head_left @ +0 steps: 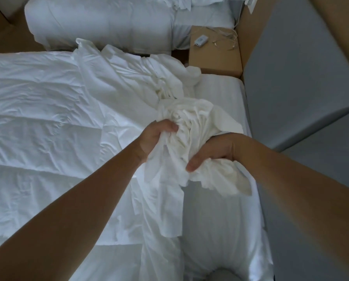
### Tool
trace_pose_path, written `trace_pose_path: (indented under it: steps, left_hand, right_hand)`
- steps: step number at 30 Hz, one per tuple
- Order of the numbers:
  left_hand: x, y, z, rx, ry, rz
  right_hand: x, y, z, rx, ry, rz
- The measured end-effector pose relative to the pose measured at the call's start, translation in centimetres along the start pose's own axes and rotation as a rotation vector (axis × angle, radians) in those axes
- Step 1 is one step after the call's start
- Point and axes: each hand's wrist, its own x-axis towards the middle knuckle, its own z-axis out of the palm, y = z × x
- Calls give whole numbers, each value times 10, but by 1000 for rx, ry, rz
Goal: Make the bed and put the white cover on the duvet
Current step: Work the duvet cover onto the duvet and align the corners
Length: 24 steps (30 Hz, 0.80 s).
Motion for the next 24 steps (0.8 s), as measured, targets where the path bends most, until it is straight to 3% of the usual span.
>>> trace_pose_path:
  steps: [4,7,14,18,22,24]
  left_hand:
    - [23,-5,-4,5,105,62]
    - [32,-6,-9,20,93,48]
    - [29,1,-8,24,129,48]
    - [20,14,-10,172,201,-18]
    - [2,19,-11,348,-8,-290]
    - [-7,13,-2,410,-142,-392]
  right_hand:
    - [9,1,12,162,45,-134]
    - [6,6,13,197,57,-184]
    - [7,3,7,163,-27,-73]
    - [5,7,5,98,62,-147]
    - [8,25,-19,384,160,-383]
    - [14,26,-29,405,196,-428]
